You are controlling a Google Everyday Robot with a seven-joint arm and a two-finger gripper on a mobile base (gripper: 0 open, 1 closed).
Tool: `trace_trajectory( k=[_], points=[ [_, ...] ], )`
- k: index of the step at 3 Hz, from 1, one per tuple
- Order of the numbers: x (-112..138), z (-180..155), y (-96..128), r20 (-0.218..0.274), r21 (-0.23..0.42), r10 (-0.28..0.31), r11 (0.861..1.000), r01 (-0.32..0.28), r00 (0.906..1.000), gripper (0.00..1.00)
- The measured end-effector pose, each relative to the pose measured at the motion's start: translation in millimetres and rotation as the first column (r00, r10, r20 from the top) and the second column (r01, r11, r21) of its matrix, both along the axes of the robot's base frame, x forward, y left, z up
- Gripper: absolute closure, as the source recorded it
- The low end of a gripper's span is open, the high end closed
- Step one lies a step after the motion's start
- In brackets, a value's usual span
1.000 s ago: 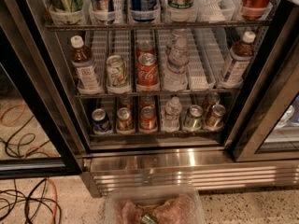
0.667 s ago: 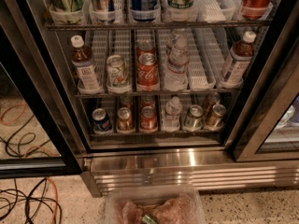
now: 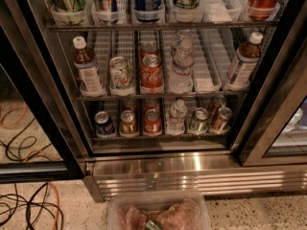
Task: Pick water bottle from top shelf of fridge
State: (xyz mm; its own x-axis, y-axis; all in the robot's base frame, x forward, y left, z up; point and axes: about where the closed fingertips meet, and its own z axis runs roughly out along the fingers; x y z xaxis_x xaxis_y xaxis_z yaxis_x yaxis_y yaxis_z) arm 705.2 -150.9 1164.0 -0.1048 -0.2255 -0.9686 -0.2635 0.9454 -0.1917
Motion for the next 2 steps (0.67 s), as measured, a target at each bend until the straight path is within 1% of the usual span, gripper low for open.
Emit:
trace_trajectory(
  k=[1, 2],
  points=[
    [-7, 1, -6, -0.003, -0.013, -0.016, 1.000, 0.016, 0.9999, 1.00],
    [-23, 2, -12, -0.007, -0.020, -0.027, 0.999, 0.027, 0.9996, 1.00]
  ],
)
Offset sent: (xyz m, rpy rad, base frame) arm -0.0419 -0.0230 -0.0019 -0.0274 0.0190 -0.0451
